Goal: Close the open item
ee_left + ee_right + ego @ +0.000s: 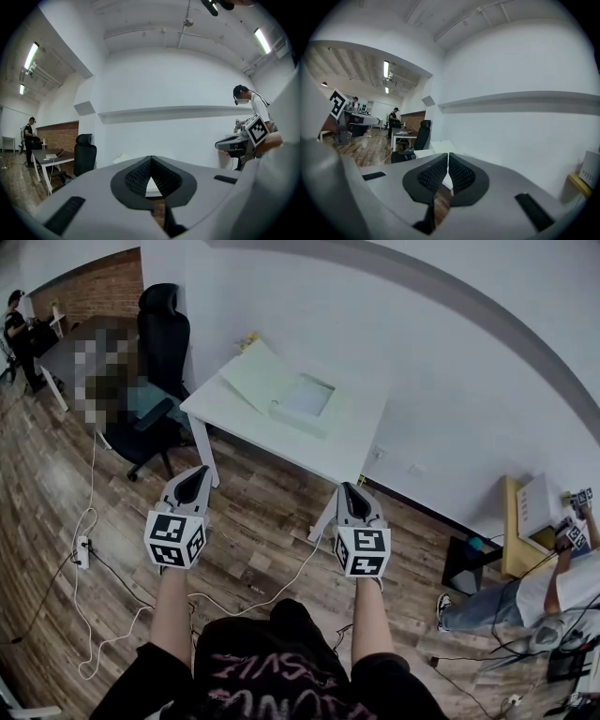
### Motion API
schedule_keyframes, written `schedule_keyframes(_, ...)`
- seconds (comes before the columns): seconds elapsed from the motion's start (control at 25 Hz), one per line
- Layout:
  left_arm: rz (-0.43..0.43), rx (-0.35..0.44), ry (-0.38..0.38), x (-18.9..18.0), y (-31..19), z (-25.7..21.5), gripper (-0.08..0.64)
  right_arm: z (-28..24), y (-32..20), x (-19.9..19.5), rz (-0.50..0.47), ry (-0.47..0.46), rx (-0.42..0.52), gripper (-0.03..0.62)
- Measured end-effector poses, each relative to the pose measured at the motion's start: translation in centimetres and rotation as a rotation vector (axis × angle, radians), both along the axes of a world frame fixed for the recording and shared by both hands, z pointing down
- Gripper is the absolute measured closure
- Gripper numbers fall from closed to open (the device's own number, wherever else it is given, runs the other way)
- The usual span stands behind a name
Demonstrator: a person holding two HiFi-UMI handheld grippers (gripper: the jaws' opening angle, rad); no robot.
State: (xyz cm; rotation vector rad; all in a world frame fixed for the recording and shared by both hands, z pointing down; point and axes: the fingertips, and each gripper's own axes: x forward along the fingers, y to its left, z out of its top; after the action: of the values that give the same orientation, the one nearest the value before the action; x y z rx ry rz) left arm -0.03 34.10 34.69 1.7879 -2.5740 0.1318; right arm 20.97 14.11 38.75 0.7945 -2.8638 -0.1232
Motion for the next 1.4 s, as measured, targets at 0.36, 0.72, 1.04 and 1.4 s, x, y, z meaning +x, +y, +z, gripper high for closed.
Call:
schedule_keyframes(0.36, 0.005, -0.004, 0.004, -2.7, -0.9, 0.5, 0.549, 0.2, -1.1, -3.0, 0.003, -0.002, -0.004, 0.566)
schedule_keyframes(0.72, -0.001, -0.020, 0.004, -7.8, -5.1, 1.6, 0.549, 1.5, -5.4, -8.1, -0.004, -0.004, -0.031, 0.566)
schedule_keyframes(1.04, -0.007, -0.041, 0.039, -13.2, -11.7, 3.5, 0.549, 3.1, -12.4, -13.3, -0.010, 0.013, -0.062, 0.567)
schedule_keyframes(1.4, -0.045, -0.055, 0.063, -18.9, -20.2, 4.4, 0.549, 4.1, -22.1, -18.5, -0.030, 0.019, -0.089, 0.566)
